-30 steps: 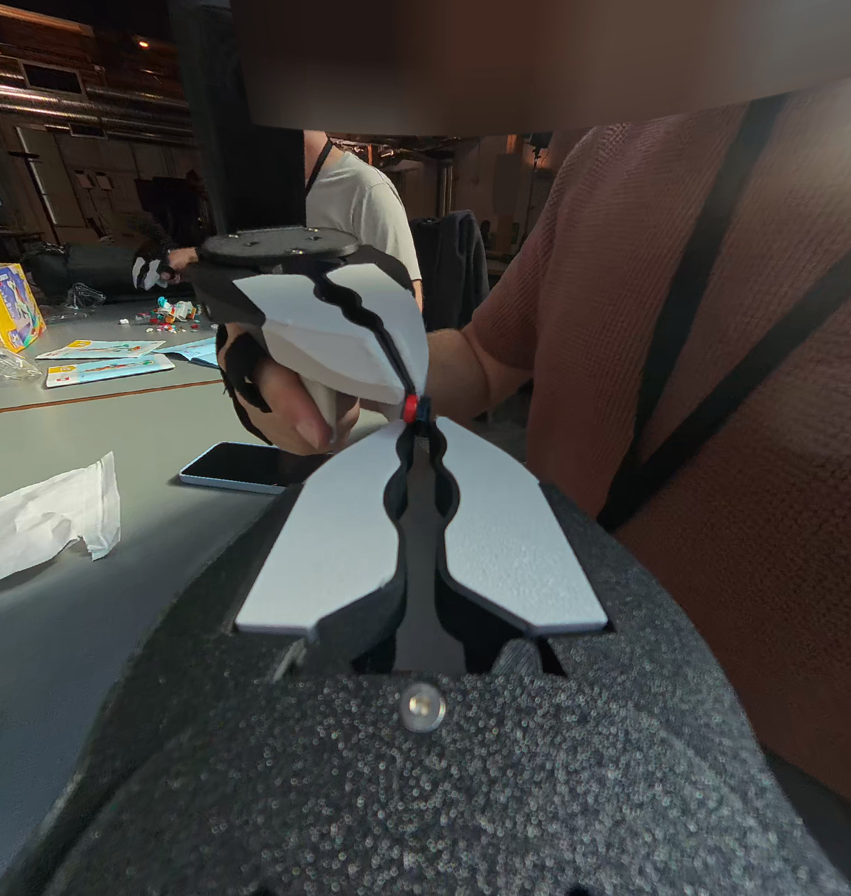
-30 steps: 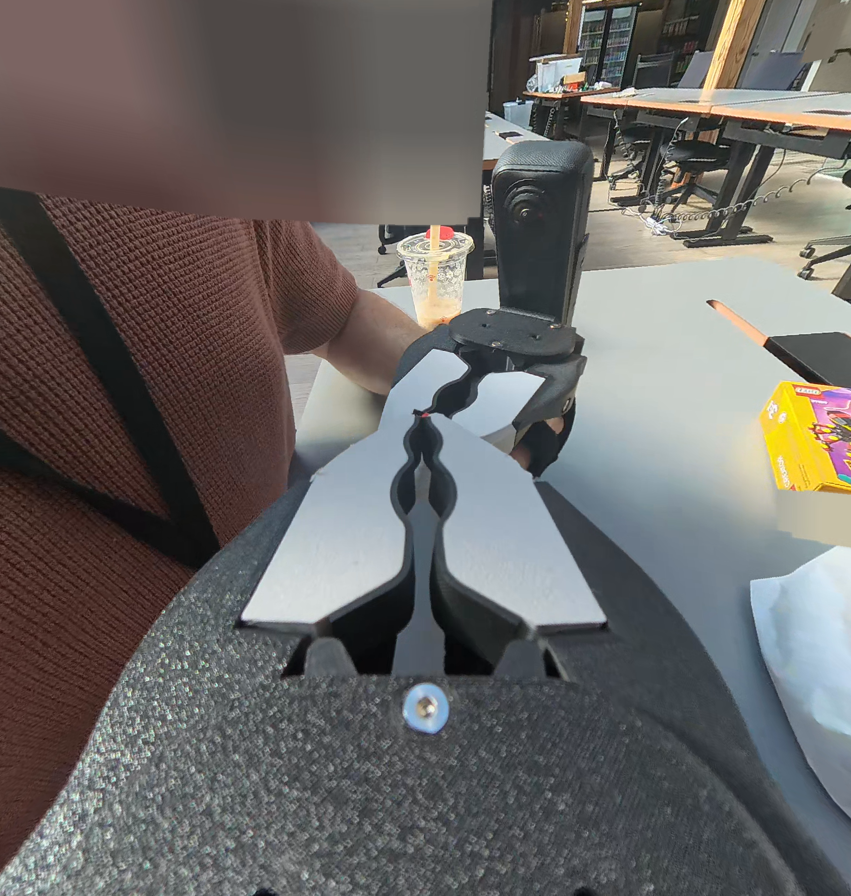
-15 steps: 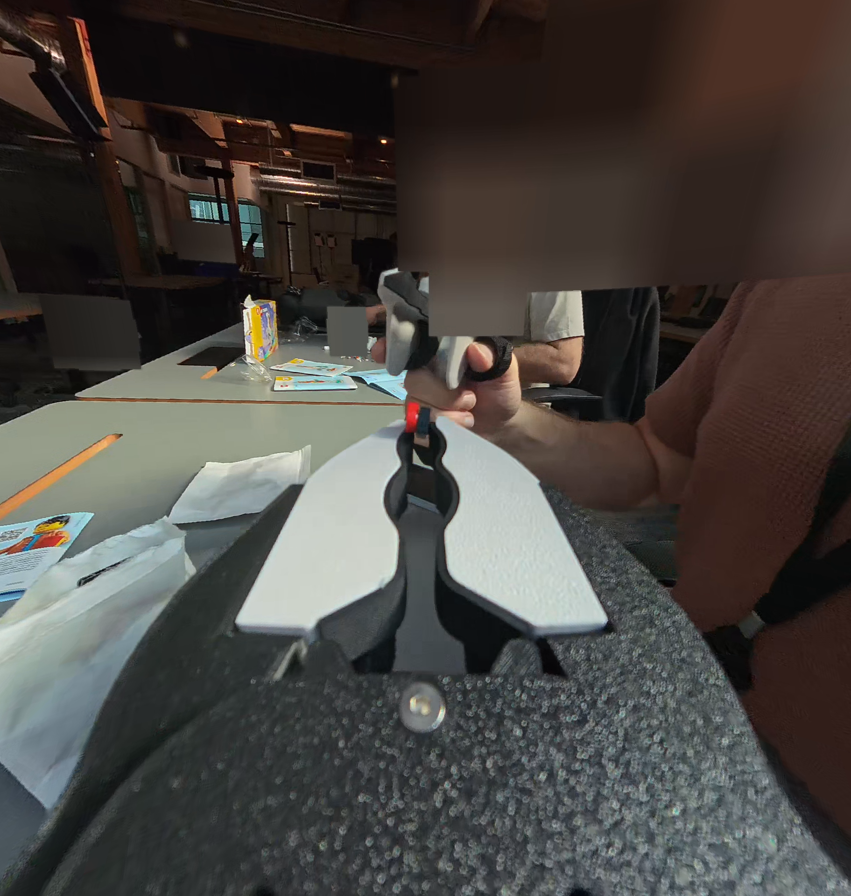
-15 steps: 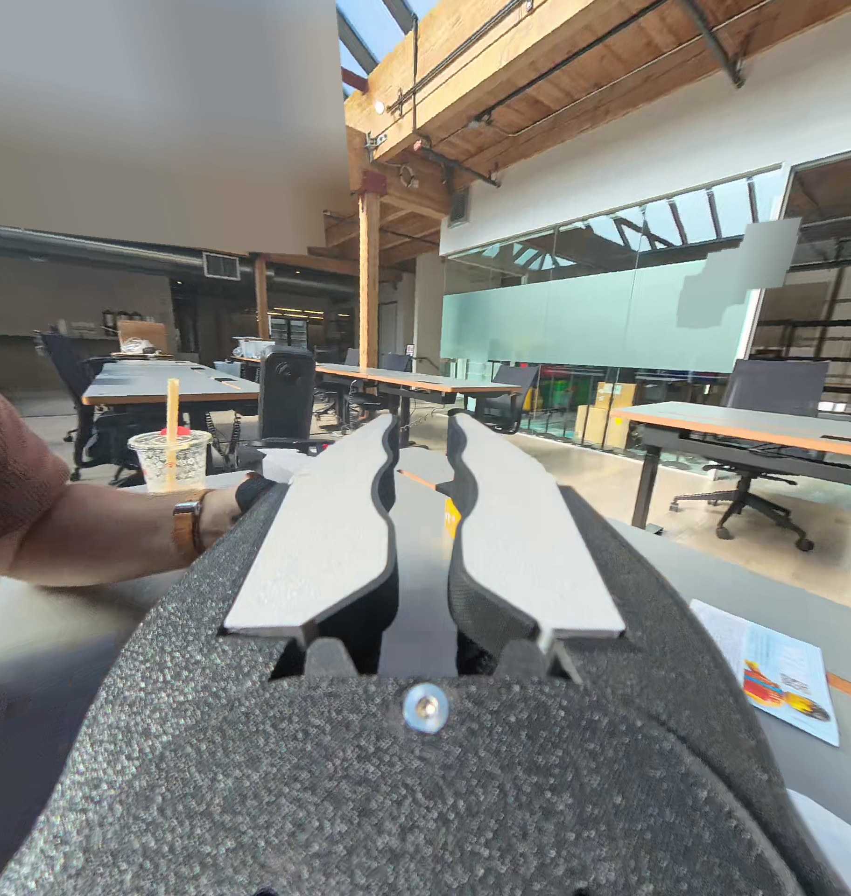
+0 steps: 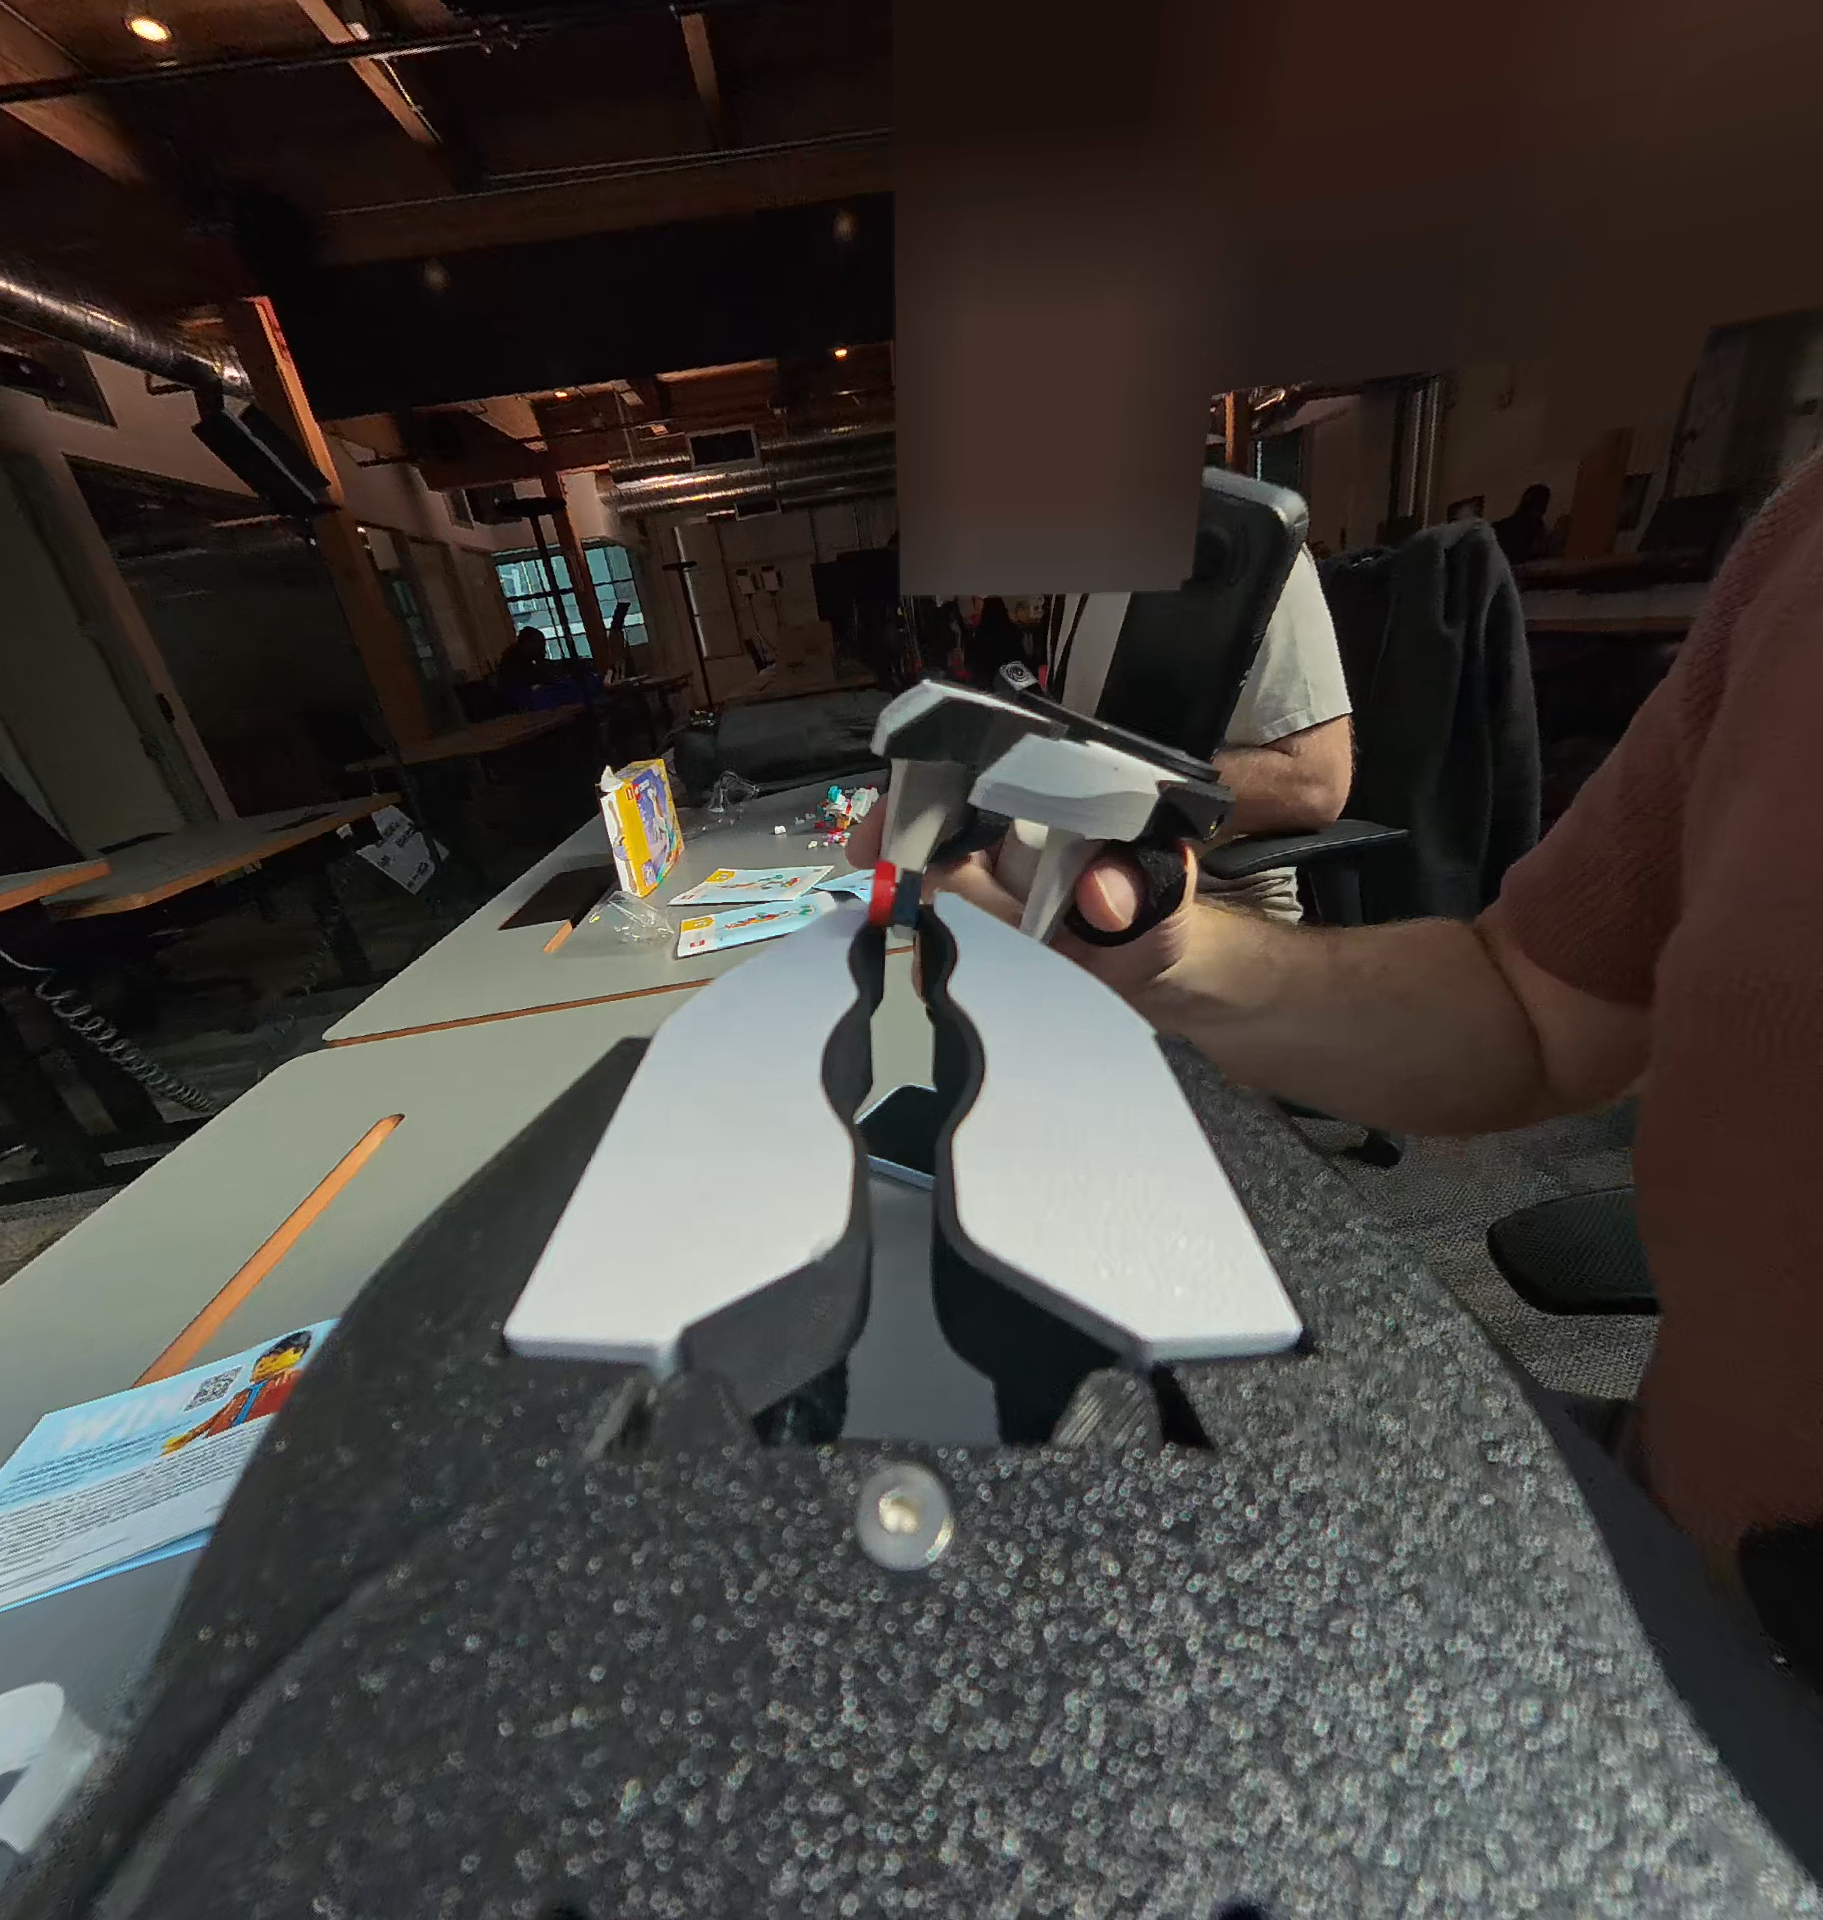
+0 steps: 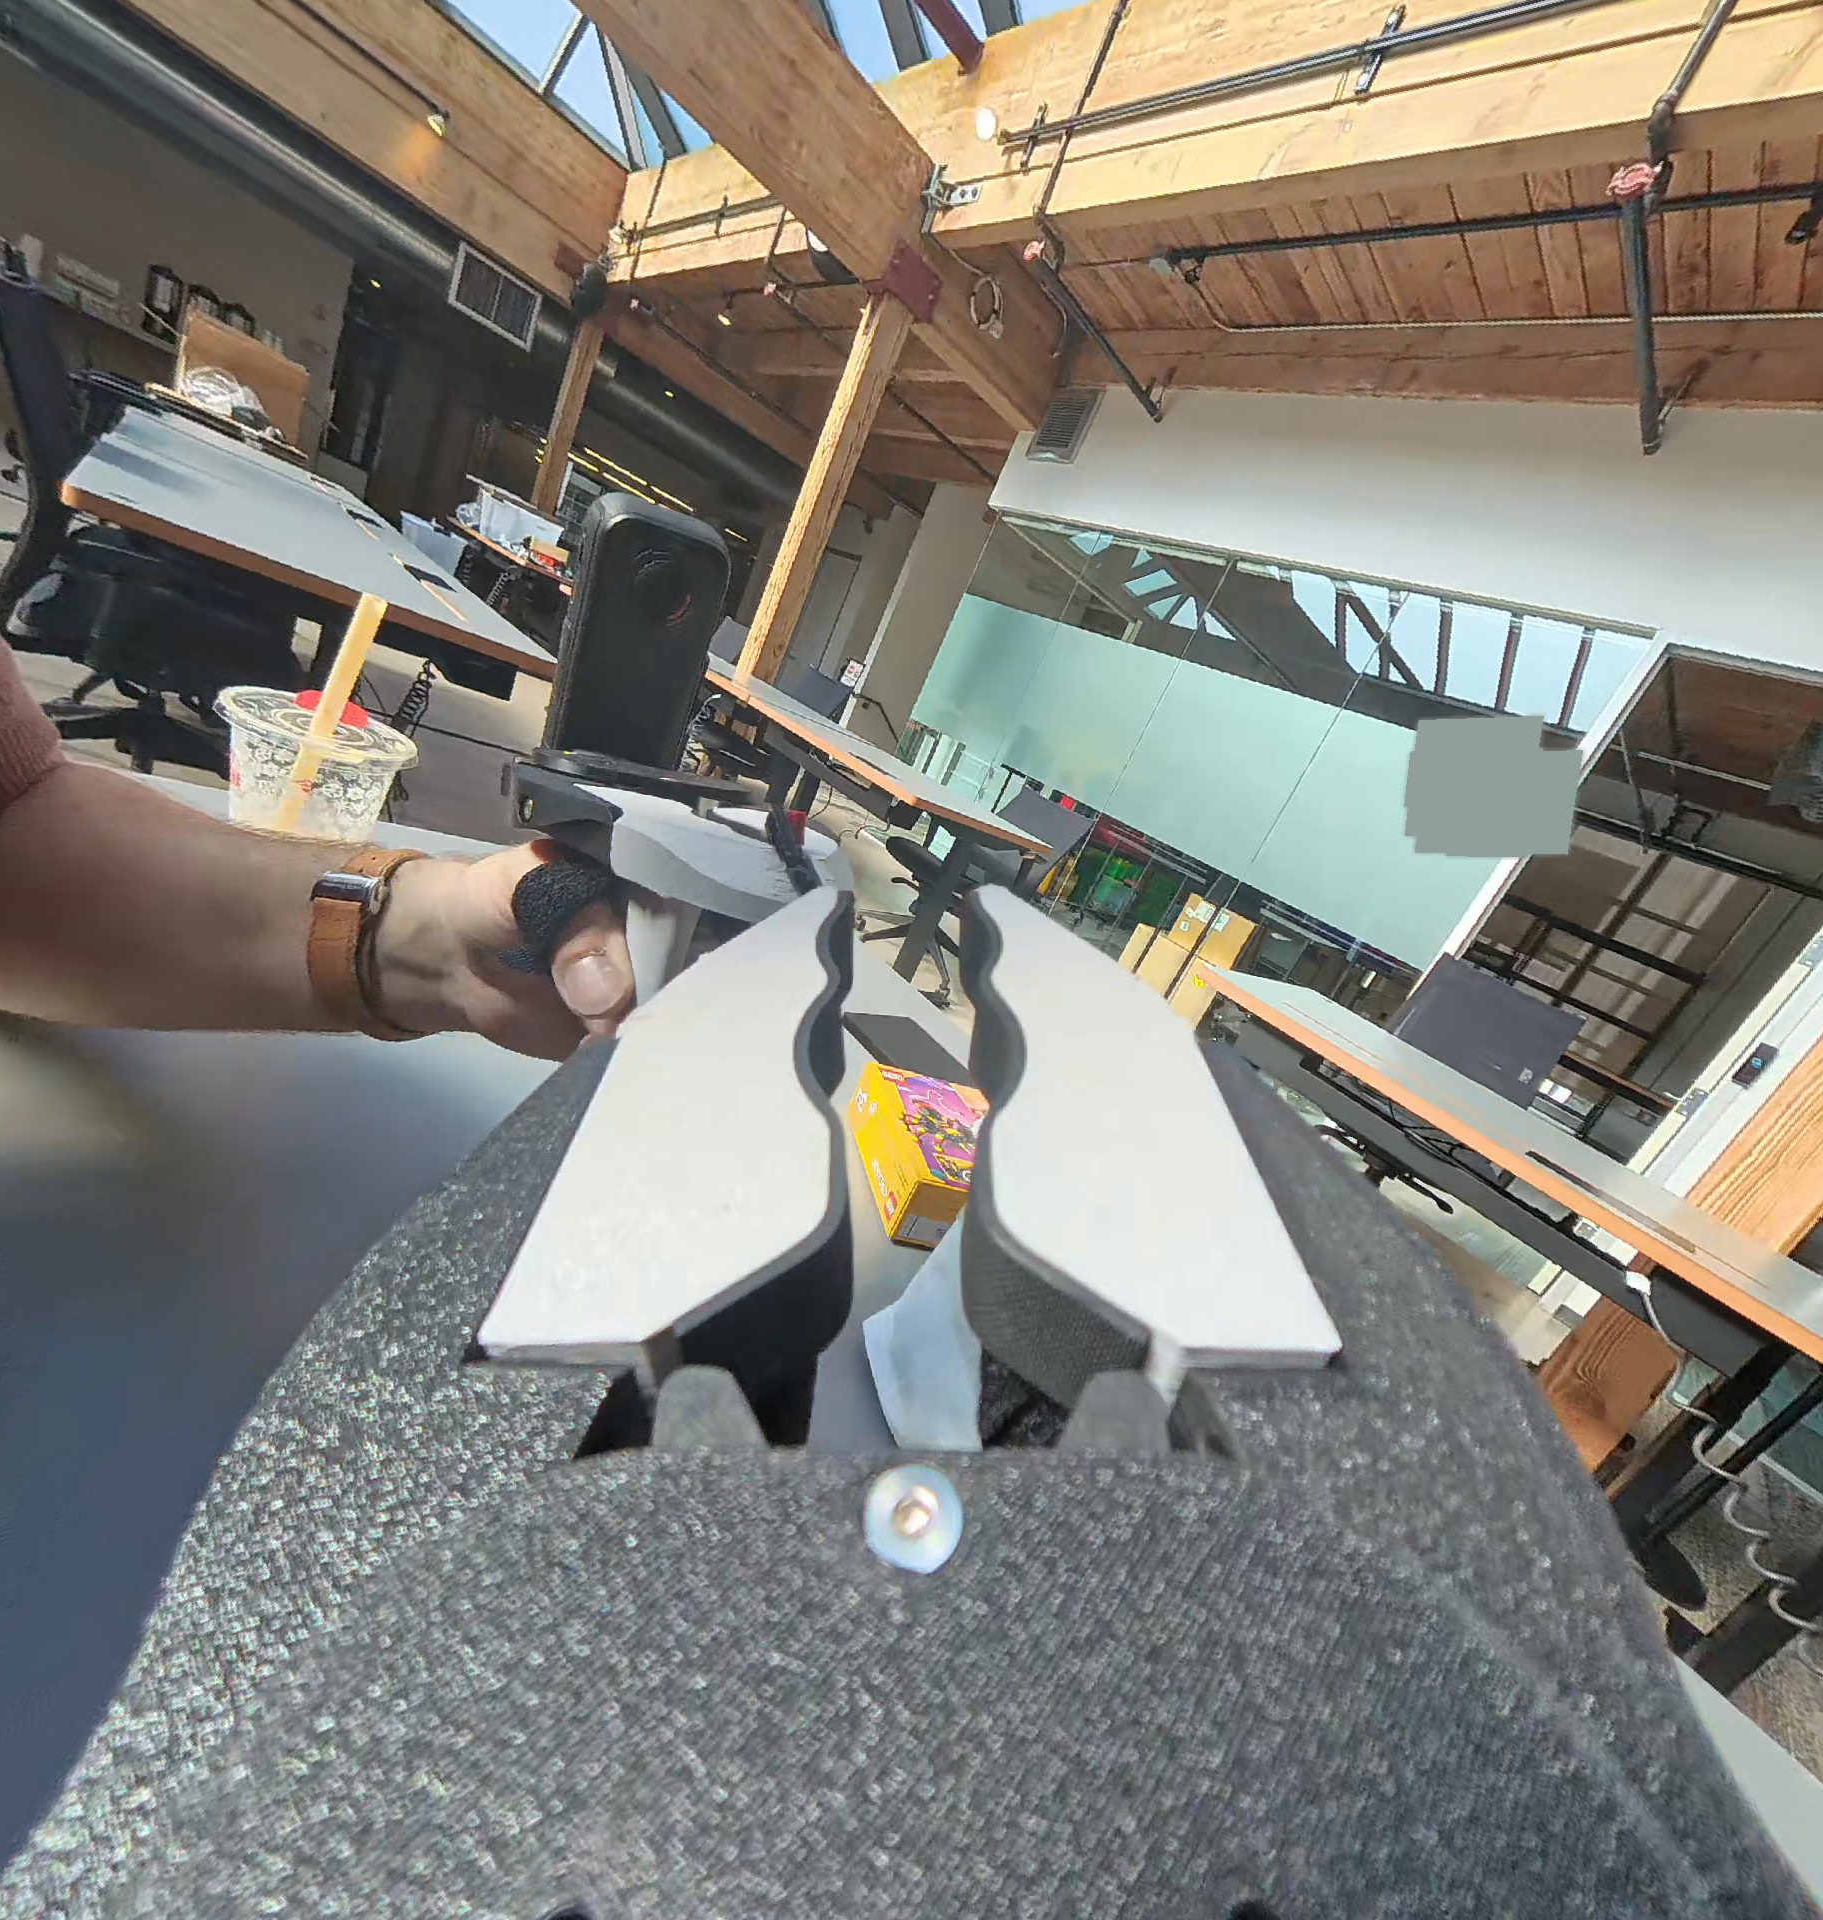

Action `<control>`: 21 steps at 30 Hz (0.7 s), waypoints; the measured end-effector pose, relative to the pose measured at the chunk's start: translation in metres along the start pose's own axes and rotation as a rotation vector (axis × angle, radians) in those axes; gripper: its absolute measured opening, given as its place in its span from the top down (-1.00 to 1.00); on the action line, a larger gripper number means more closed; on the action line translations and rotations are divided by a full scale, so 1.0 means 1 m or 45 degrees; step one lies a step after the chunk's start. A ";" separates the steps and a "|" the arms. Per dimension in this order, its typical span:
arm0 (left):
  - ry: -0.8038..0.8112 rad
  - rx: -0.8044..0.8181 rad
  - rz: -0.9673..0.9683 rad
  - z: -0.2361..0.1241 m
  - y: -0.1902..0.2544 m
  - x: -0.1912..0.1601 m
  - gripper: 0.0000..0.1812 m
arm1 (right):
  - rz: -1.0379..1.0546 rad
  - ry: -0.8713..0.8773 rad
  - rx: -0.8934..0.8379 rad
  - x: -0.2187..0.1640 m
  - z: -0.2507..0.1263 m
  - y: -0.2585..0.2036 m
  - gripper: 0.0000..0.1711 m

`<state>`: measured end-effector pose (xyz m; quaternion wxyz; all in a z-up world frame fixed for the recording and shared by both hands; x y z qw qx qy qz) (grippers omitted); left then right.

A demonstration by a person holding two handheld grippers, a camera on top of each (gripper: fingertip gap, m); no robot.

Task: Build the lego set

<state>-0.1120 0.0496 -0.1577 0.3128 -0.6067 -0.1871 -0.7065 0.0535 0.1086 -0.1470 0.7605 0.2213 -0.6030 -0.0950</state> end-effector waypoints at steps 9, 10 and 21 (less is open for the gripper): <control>-0.076 -0.071 0.233 0.035 0.025 0.024 0.94 | 0.150 0.239 0.137 0.012 -0.009 0.002 0.77; -0.074 -0.065 0.229 0.037 0.025 0.026 0.94 | 0.165 0.262 0.150 0.013 -0.011 0.002 0.77; -0.028 -0.139 0.182 0.045 0.026 0.036 0.94 | 0.199 0.267 0.182 0.011 -0.014 0.003 0.74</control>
Point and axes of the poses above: each gripper's, where its closed fingertips meet, z out along the fingers, x out of its top, y = z × x across the jaws, the point moved 8 cm from there along -z, back along the fingers, and after that the axes turned 10 degrees about x, right-handed, at the moved point
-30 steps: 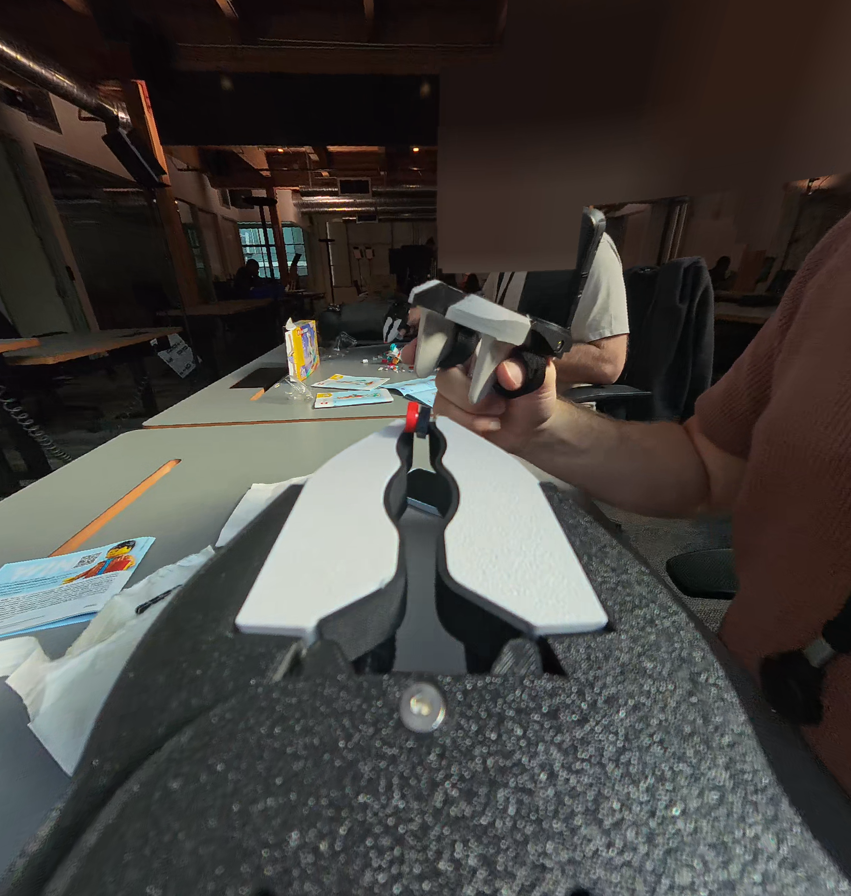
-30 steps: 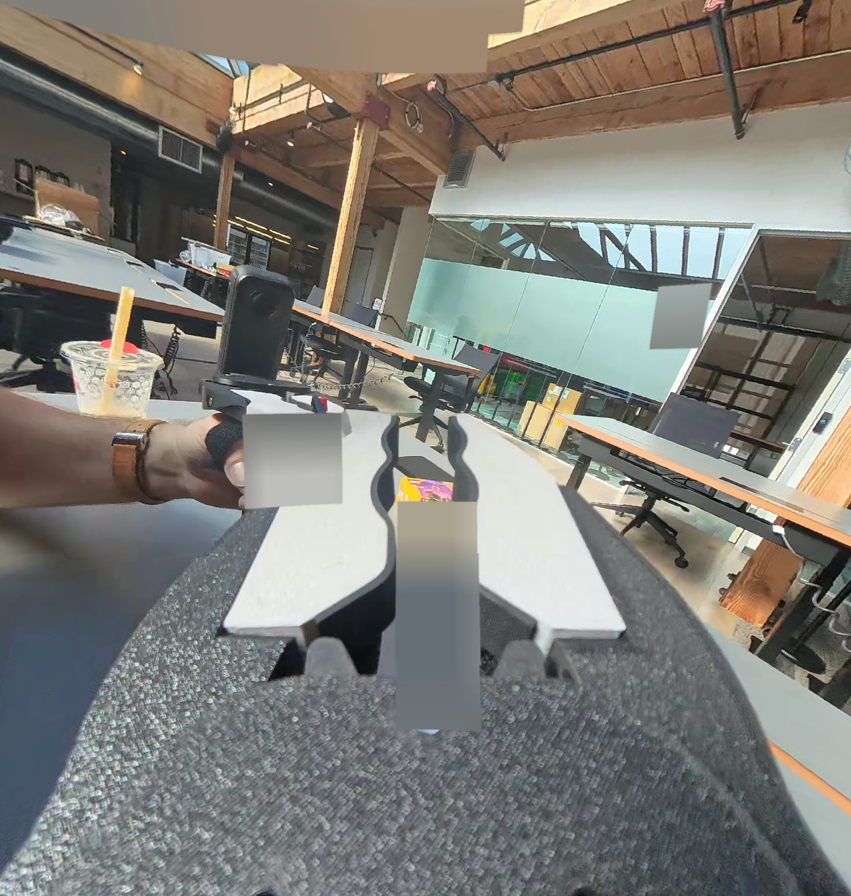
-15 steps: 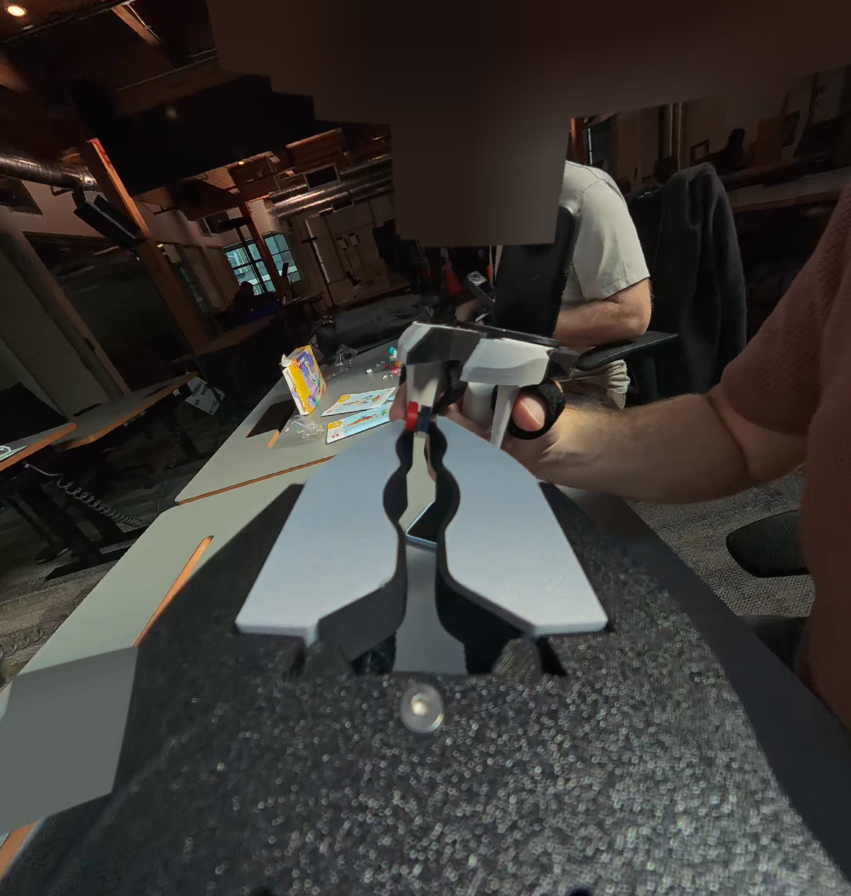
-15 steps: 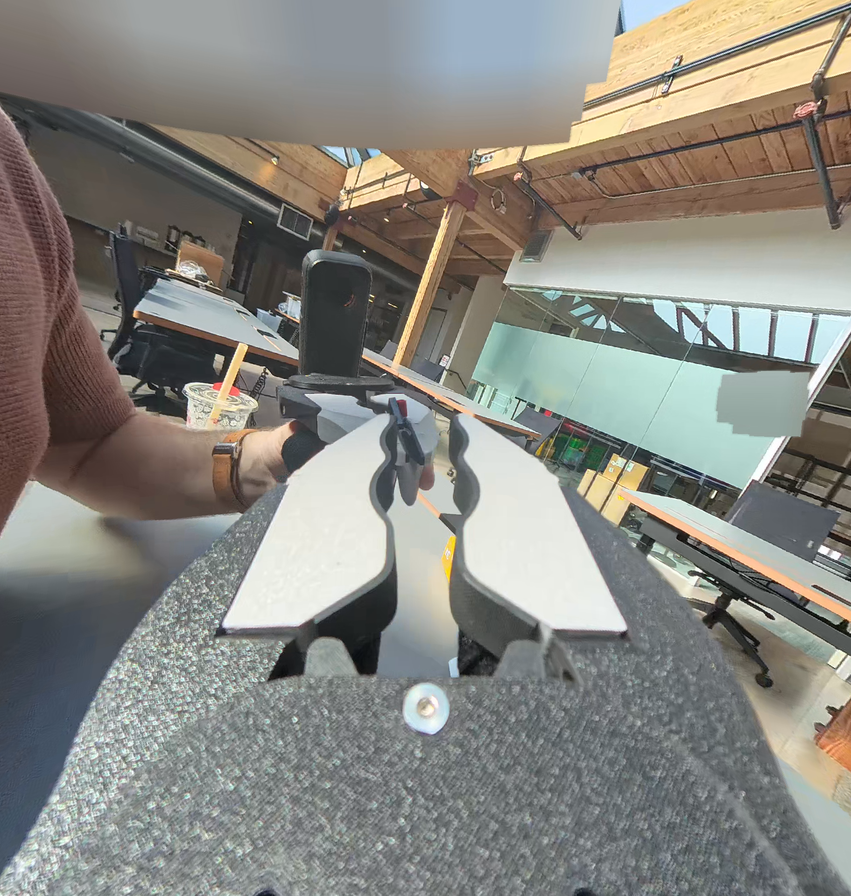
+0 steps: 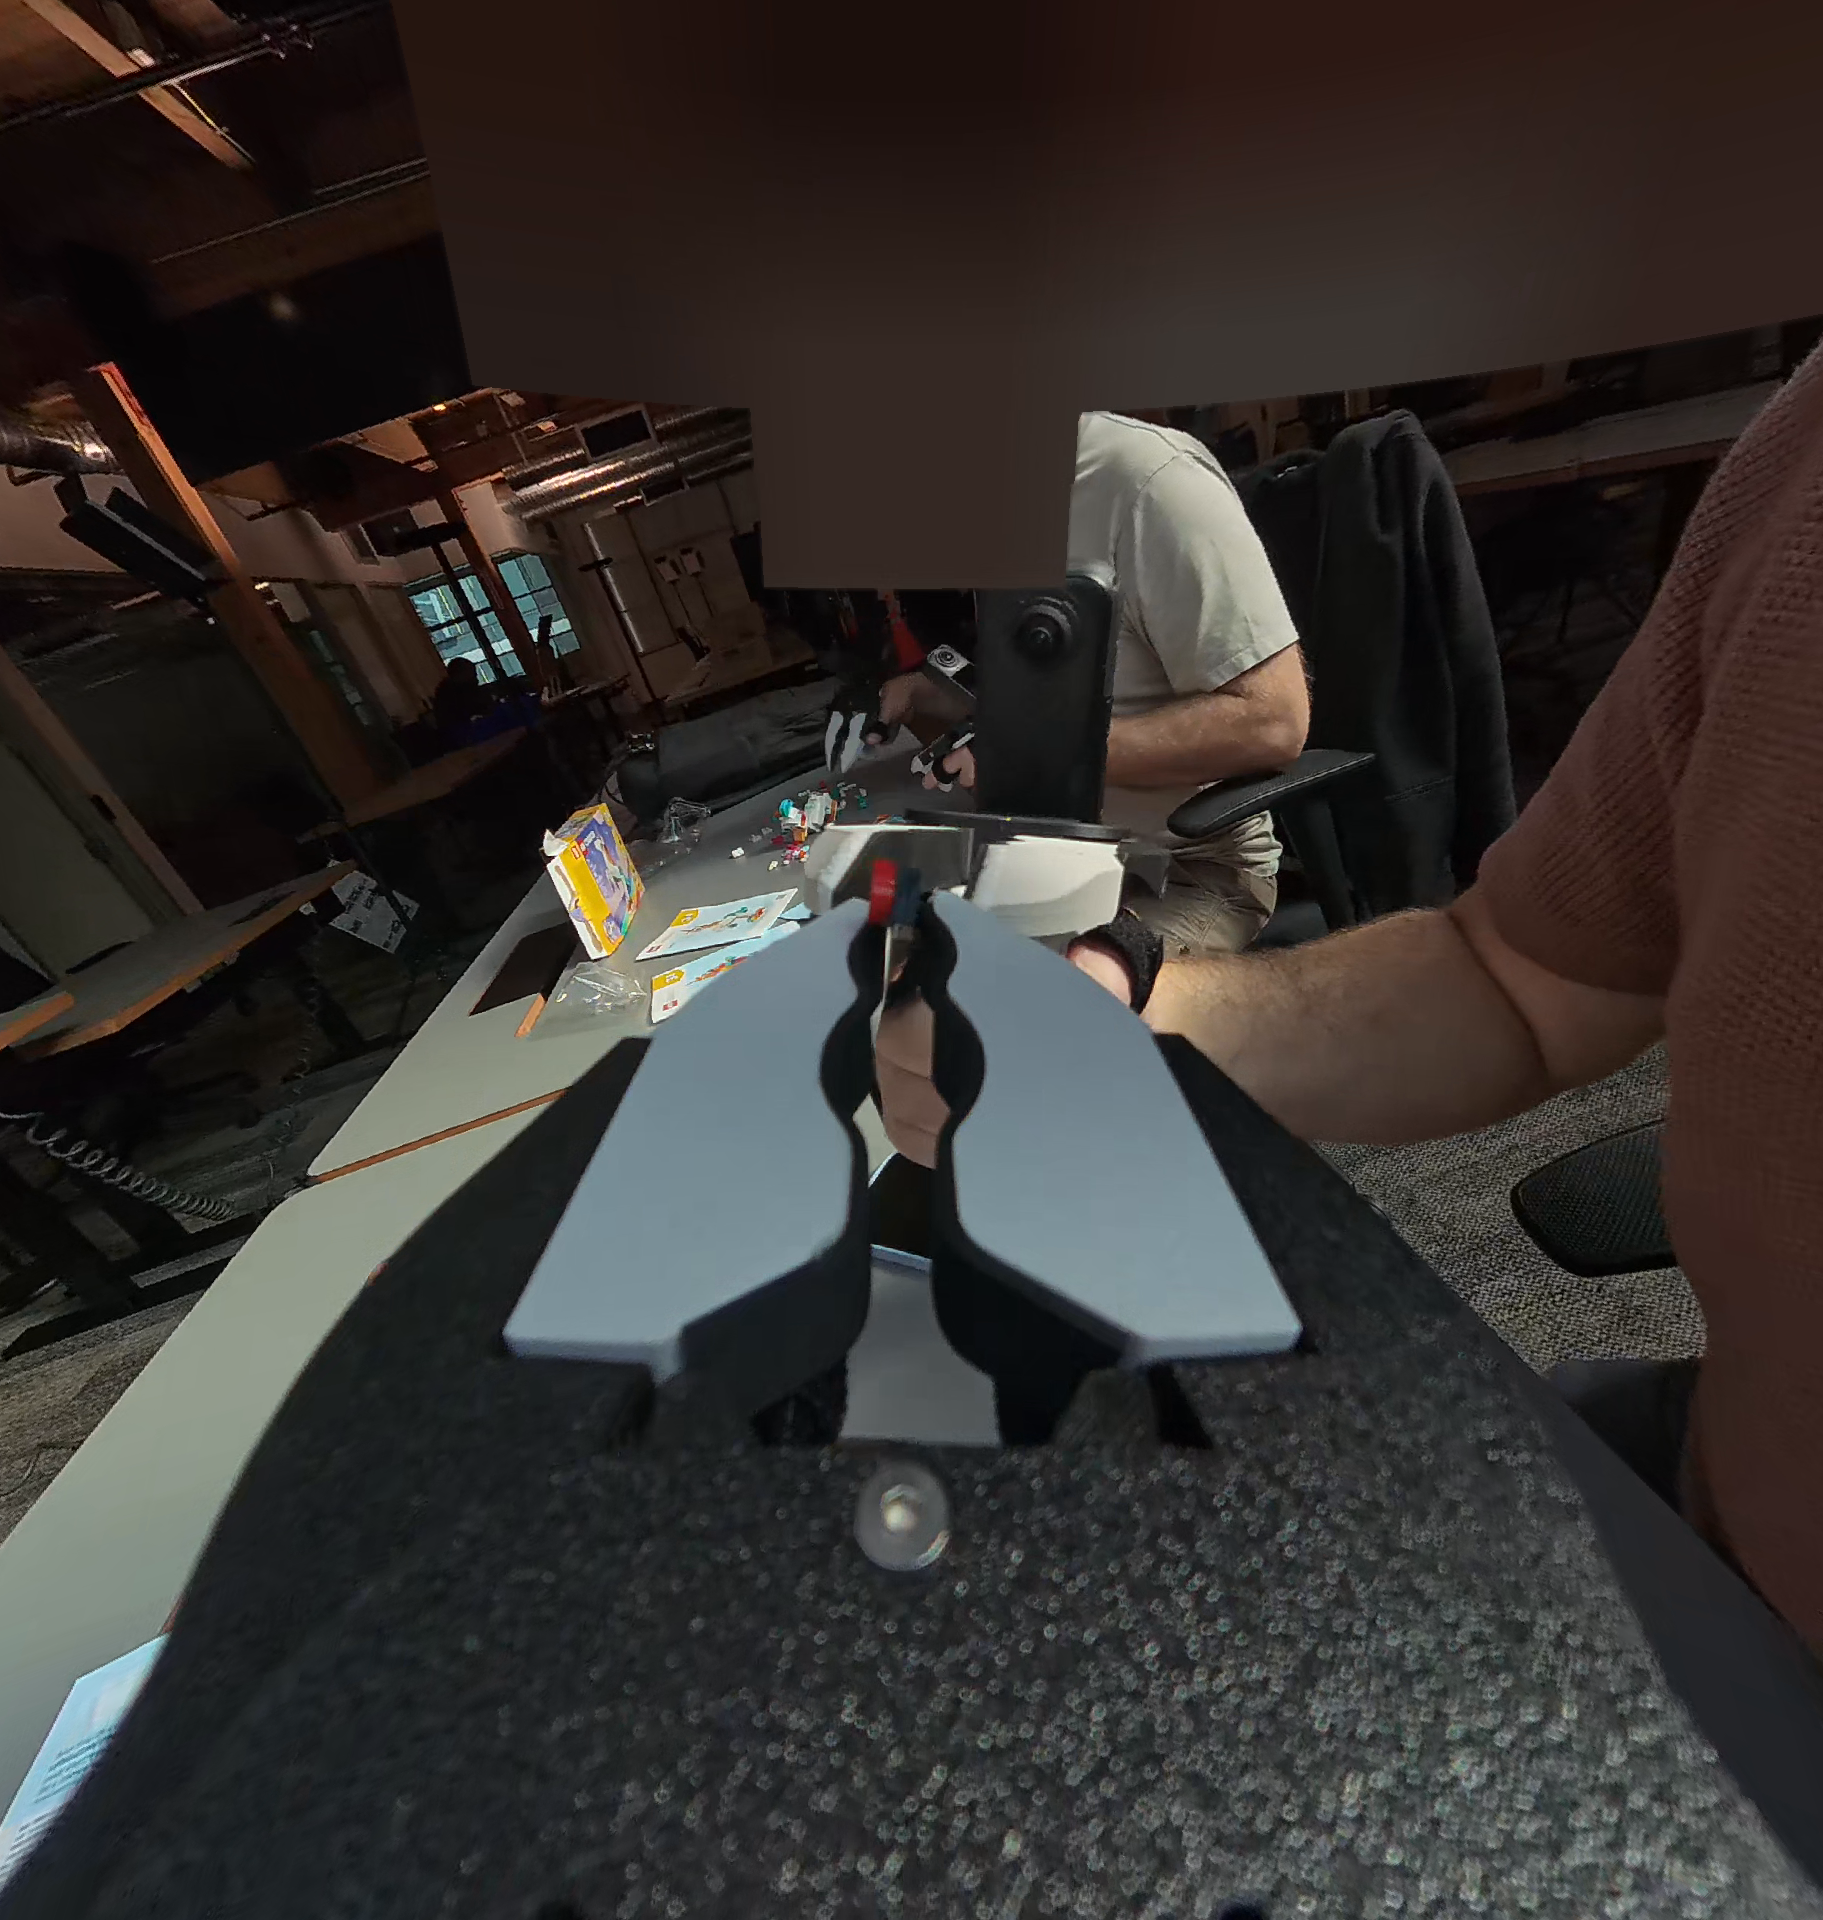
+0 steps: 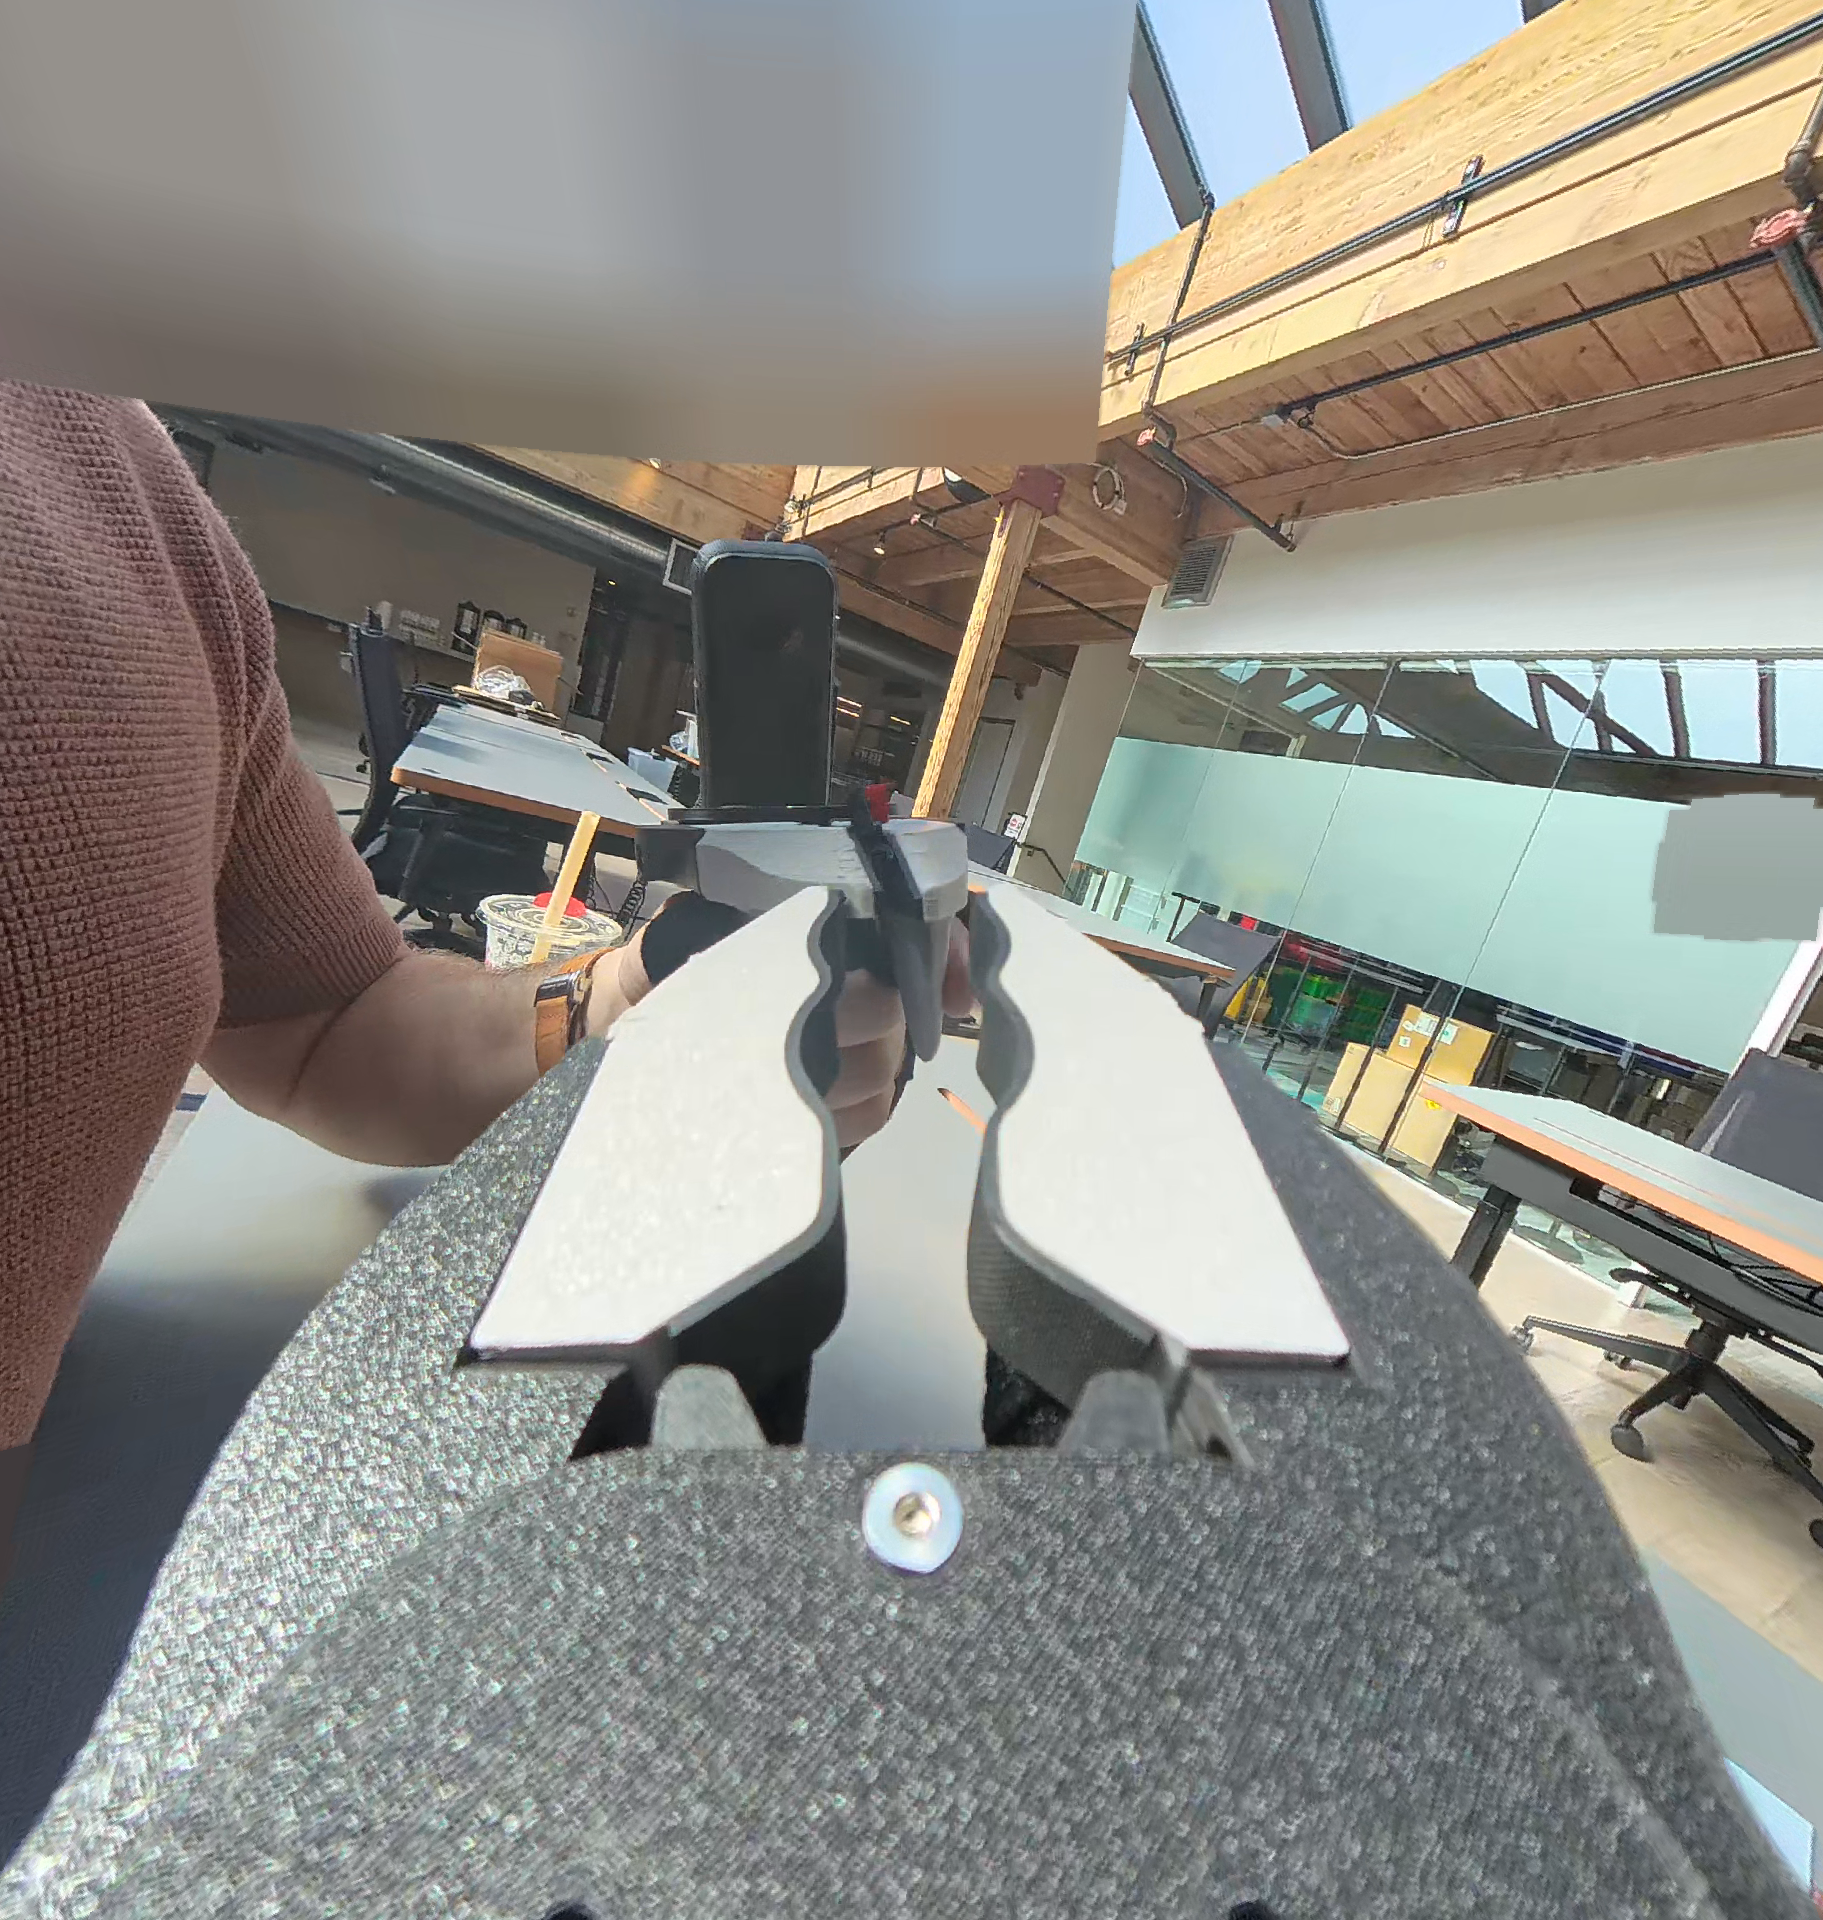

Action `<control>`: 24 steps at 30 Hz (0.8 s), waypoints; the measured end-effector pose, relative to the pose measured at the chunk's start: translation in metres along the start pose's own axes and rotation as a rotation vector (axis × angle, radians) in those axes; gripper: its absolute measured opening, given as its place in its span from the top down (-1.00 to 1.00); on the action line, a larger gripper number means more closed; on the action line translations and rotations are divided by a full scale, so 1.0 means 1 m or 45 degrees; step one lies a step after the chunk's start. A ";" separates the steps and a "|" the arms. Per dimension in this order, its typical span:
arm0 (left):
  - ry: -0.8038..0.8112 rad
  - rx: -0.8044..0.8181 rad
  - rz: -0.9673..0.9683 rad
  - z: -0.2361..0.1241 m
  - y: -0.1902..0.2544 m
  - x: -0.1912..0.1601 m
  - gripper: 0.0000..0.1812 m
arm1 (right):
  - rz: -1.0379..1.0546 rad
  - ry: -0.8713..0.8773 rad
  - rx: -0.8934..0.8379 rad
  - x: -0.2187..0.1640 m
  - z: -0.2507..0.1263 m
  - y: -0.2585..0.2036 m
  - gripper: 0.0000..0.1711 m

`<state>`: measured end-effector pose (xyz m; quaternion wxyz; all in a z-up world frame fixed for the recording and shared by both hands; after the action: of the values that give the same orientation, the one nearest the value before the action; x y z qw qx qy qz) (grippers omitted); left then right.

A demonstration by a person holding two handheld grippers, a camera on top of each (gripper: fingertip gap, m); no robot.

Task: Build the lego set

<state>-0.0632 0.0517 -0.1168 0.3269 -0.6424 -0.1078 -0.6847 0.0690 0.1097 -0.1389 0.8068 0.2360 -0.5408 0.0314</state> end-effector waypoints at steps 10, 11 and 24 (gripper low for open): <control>0.022 0.006 -0.063 -0.007 -0.008 -0.005 0.94 | 0.058 0.010 -0.043 -0.001 -0.006 0.006 0.72; 0.038 0.000 -0.108 -0.008 -0.010 -0.006 0.94 | 0.082 0.032 -0.050 0.000 -0.007 0.008 0.73; 0.029 -0.165 -0.136 -0.011 -0.017 -0.017 0.94 | -0.019 -0.295 -0.170 0.015 0.008 0.017 0.88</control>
<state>-0.0833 0.0639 -0.1303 0.2490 -0.6477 -0.0935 -0.7140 0.0628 0.1187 -0.1176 0.7531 0.1876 -0.6294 -0.0381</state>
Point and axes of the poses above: each gripper's, where its closed fingertips meet, z out along the fingers, x out of its top, y = z × x across the jaws, the point moved 8 cm from there along -z, back along the fingers, and after that the axes turned 10 degrees about x, right-handed, at the moved point
